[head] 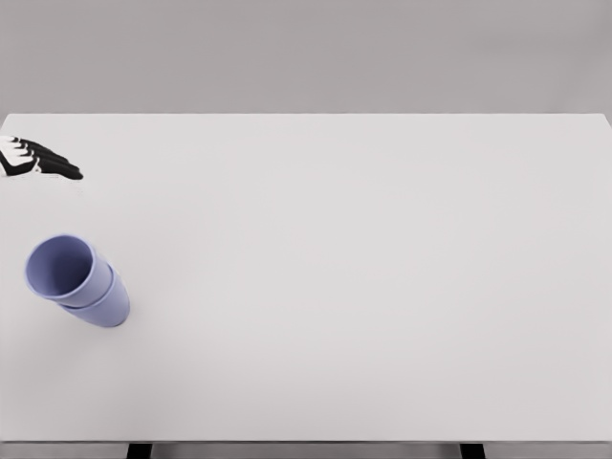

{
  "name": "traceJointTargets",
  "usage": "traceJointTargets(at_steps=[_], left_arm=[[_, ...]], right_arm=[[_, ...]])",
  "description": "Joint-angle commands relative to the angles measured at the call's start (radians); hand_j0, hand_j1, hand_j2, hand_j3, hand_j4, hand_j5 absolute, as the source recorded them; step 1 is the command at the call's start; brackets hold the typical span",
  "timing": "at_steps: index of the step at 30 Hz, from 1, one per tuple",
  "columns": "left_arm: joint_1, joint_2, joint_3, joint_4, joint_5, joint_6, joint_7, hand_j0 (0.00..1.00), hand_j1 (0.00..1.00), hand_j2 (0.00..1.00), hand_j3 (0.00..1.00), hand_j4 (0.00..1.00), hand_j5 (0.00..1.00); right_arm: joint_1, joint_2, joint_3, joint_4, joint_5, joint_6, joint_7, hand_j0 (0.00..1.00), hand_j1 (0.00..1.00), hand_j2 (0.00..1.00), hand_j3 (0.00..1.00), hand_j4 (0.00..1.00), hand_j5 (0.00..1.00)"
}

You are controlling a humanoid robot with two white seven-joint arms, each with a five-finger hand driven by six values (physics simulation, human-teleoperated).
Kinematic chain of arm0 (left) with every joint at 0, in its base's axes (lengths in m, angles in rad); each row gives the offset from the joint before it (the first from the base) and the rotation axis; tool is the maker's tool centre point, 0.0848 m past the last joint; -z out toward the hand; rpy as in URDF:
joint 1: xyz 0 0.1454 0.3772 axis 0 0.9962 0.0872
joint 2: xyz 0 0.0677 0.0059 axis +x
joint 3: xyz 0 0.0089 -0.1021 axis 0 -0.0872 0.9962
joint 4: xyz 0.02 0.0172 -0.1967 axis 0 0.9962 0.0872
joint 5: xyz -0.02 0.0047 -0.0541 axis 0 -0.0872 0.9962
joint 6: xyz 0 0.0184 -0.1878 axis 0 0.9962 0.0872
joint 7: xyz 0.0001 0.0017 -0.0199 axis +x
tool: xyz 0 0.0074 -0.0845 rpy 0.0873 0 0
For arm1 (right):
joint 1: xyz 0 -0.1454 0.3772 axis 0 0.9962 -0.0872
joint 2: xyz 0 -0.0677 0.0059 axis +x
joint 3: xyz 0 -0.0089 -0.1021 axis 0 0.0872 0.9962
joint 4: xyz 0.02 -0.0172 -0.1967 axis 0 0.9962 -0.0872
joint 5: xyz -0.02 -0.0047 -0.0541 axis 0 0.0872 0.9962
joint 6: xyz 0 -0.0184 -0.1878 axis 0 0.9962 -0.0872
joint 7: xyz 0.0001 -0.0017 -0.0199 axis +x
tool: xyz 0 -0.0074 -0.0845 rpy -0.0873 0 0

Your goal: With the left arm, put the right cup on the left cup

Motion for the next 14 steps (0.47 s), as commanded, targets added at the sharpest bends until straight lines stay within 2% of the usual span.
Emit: traceJointTargets(at_steps=[1,3,4,7,10,14], left_arm=[[0.0,-0.036,0.04,-0.001,0.061,0.003,0.0,1.0,1.0,1.0,1.0,1.0,1.0],[-0.014,-0.117,0.086,-0.005,0.076,0.003,0.0,1.0,1.0,1.0,1.0,1.0,1.0],[-0.037,-0.167,0.086,-0.019,0.08,0.003,0.0,1.0,1.0,1.0,1.0,1.0,1.0],[-0.049,-0.309,0.08,-0.03,0.081,0.003,0.0,1.0,1.0,1.0,1.0,1.0,1.0],[-0.06,-0.404,0.075,-0.042,0.08,0.003,0.0,1.0,1.0,1.0,1.0,1.0,1.0],[-0.063,-0.487,0.051,-0.041,0.073,0.003,0.0,1.0,1.0,1.0,1.0,1.0,1.0]], right_arm=[[0.0,0.0,0.0,0.0,0.0,0.0,0.0,1.0,1.0,1.0,1.0,1.0,1.0],[0.0,0.0,0.0,0.0,0.0,0.0,0.001,1.0,1.0,1.0,1.0,1.0,1.0],[0.0,0.0,0.0,0.0,0.0,0.0,0.0,1.0,1.0,1.0,1.0,1.0,1.0],[0.0,0.0,0.0,0.0,0.0,0.0,0.001,1.0,1.0,1.0,1.0,1.0,1.0],[0.0,0.0,0.0,0.0,0.0,0.0,0.0,1.0,1.0,1.0,1.0,1.0,1.0],[0.0,0.0,0.0,0.0,0.0,0.0,0.0,1.0,1.0,1.0,1.0,1.0,1.0]])
